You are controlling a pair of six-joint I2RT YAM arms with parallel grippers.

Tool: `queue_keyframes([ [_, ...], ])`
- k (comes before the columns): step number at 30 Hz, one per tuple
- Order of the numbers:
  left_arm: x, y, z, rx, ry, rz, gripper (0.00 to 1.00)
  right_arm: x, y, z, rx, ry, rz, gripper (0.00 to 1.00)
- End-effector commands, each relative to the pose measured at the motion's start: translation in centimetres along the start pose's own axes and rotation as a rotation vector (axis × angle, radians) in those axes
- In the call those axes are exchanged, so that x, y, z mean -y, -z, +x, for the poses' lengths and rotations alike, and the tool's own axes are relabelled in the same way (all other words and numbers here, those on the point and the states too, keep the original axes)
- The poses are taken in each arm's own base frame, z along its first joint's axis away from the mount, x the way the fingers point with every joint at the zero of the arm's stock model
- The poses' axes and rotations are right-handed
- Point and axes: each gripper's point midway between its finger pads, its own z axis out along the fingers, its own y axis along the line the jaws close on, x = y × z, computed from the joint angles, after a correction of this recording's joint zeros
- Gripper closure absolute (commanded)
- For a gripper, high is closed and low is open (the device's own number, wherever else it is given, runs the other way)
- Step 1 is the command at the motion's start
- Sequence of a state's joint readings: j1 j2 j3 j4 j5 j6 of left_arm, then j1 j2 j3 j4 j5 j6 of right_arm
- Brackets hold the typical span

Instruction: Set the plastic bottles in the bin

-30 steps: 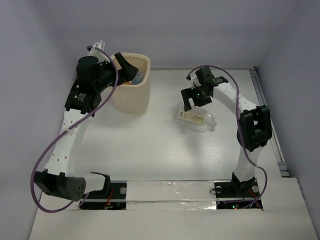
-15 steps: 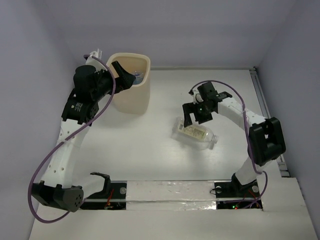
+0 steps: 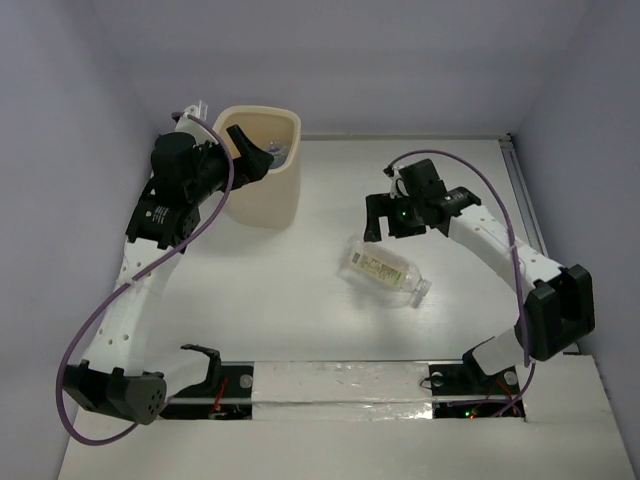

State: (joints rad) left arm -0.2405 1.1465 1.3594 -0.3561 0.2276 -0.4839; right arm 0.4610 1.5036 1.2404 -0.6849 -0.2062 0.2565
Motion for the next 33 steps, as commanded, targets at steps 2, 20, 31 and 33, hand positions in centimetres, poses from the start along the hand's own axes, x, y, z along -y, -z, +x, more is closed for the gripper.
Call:
queue_keyframes([
  [2,1.4,1.4,-1.7,0.068,-0.016,0.043,0.16,0.9,1.5,-0.5,0.005,0.107,0.085,0.0],
  [20,1.5,2.2,-0.6,0.046,0.0,0.046,0.18,3.9,0.5,0.7,-0.161,0.39,0.347,0.0],
  [31,1.3,2.9,-0.5,0.042,-0.006,0.032,0.2,3.5,-2.9,-0.9,-0.204,0.48,0.305,0.0],
  [33,1.4,3.1,-0.6,0.043,-0.009,0.033,0.2,2.5,-4.2,-0.4,-0.235,0.479,0.232,0.0],
])
